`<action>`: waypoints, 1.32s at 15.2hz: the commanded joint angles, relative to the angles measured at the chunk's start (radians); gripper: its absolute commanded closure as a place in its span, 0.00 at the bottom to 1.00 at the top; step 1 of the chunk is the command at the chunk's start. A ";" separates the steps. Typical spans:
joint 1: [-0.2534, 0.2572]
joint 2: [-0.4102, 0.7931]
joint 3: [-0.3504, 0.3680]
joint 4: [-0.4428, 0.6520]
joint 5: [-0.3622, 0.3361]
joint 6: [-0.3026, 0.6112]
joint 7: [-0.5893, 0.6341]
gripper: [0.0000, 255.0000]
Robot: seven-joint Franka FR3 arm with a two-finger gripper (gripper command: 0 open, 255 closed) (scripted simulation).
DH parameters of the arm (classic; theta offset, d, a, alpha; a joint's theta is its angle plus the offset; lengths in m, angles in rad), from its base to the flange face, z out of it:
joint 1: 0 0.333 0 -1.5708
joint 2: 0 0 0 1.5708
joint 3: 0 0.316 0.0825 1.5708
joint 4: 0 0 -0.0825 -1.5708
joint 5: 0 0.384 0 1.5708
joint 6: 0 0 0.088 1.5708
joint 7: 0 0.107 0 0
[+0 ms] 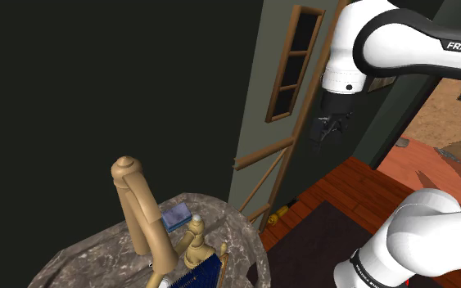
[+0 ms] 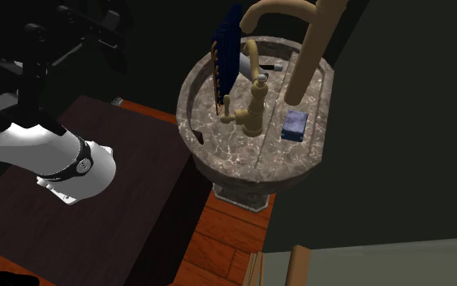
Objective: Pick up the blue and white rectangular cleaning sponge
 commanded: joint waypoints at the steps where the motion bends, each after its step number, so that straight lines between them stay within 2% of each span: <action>1: 0.000 0.000 0.000 0.000 0.000 0.000 0.000 0.00; 10: 0.083 0.238 0.001 -0.045 -0.005 0.344 -0.209 0.00; 20: 0.168 0.560 0.032 0.024 0.001 0.665 -0.423 0.00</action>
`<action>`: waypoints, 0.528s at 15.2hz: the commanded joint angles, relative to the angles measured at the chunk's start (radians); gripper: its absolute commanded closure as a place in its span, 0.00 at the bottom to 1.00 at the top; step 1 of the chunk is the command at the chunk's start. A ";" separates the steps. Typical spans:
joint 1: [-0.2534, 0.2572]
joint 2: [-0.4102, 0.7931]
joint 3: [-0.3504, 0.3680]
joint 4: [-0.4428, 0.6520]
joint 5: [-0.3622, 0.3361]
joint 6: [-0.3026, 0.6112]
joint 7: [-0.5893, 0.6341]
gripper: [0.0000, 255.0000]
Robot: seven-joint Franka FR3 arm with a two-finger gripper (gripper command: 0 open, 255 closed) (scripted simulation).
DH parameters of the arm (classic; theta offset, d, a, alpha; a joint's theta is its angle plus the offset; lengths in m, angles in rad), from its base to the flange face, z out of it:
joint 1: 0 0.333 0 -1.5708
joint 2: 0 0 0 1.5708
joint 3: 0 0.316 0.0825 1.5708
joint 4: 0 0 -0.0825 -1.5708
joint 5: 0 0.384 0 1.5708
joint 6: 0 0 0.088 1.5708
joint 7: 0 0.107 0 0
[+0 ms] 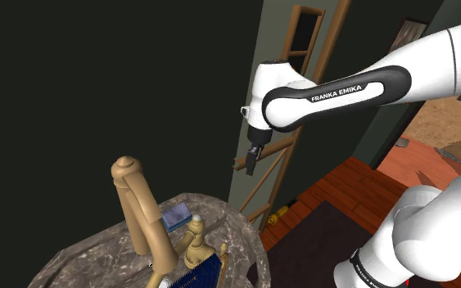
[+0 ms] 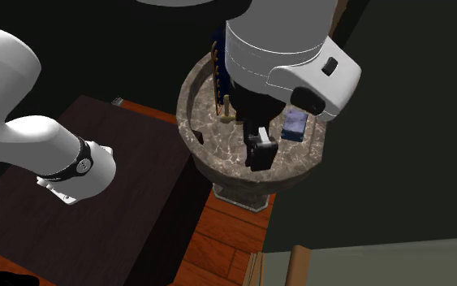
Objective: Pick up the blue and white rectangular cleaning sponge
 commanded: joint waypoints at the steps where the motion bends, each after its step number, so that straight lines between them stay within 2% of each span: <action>1: 0.012 0.064 0.004 0.022 -0.001 0.059 -0.050 0.00; 8: 0.063 0.289 0.046 0.130 -0.011 0.222 -0.180 0.00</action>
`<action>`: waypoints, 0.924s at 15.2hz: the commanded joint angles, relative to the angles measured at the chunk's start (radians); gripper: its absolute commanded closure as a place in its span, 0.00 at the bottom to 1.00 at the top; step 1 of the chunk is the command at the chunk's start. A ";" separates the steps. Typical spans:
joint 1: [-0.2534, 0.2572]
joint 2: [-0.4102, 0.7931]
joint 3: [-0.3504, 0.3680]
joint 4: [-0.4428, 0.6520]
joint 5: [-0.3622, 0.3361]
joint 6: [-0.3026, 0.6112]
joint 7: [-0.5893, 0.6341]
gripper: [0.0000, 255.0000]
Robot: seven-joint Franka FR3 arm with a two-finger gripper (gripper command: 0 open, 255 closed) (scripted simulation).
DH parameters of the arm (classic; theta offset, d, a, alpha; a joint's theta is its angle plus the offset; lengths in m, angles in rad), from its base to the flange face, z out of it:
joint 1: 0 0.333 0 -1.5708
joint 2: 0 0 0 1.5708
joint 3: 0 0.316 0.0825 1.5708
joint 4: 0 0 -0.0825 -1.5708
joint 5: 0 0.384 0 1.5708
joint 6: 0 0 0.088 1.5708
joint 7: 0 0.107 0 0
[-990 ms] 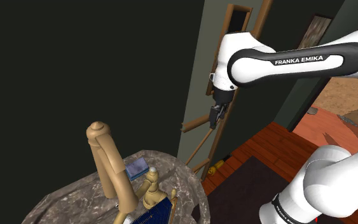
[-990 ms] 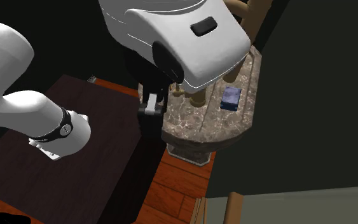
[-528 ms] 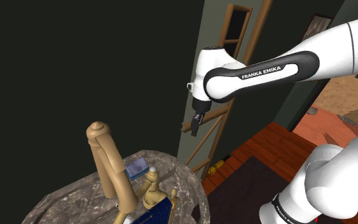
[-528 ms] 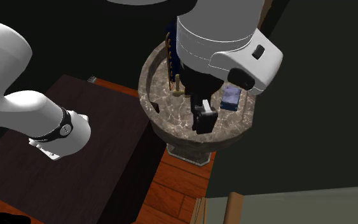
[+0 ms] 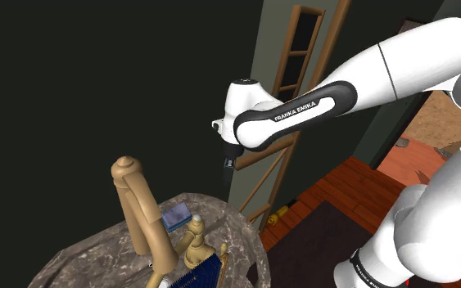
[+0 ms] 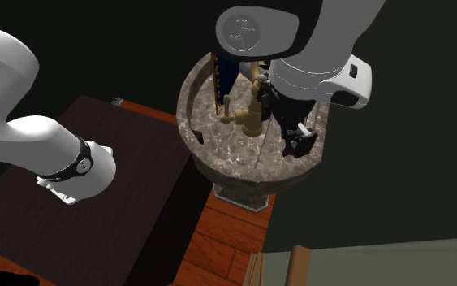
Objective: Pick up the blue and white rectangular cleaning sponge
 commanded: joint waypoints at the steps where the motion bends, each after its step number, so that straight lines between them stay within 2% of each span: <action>1: 0.013 0.079 0.013 0.049 -0.009 0.045 -0.037 0.00; 14: 0.116 0.459 0.098 0.321 -0.110 0.229 -0.222 0.00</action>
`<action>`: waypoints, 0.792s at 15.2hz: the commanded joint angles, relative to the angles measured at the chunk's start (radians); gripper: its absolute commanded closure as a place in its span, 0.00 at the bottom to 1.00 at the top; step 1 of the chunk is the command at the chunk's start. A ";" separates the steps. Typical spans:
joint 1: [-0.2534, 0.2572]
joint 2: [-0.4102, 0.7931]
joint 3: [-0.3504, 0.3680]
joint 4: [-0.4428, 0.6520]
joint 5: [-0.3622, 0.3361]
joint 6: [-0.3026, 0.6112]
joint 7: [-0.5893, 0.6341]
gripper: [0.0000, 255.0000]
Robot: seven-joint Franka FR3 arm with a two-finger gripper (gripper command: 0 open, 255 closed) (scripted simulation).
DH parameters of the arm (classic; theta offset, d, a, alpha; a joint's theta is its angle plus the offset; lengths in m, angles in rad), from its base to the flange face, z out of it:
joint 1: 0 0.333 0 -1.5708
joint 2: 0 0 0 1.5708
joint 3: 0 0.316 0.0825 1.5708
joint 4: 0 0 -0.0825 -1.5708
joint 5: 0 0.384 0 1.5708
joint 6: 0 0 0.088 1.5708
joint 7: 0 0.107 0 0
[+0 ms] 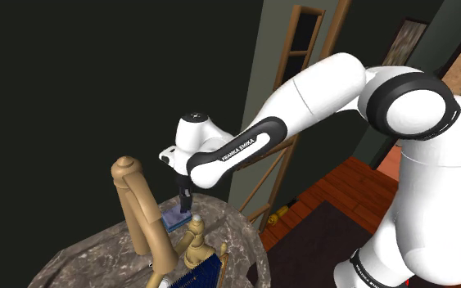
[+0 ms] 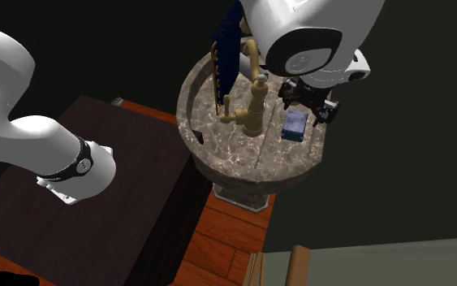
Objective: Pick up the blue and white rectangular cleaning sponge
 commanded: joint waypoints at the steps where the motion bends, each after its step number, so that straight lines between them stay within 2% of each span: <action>1: 0.021 0.058 0.011 0.051 -0.022 0.018 -0.026 0.00; 5: 0.059 0.153 0.028 0.134 -0.060 0.047 -0.071 0.00; 12: 0.073 0.224 0.010 0.143 -0.078 0.109 -0.063 0.00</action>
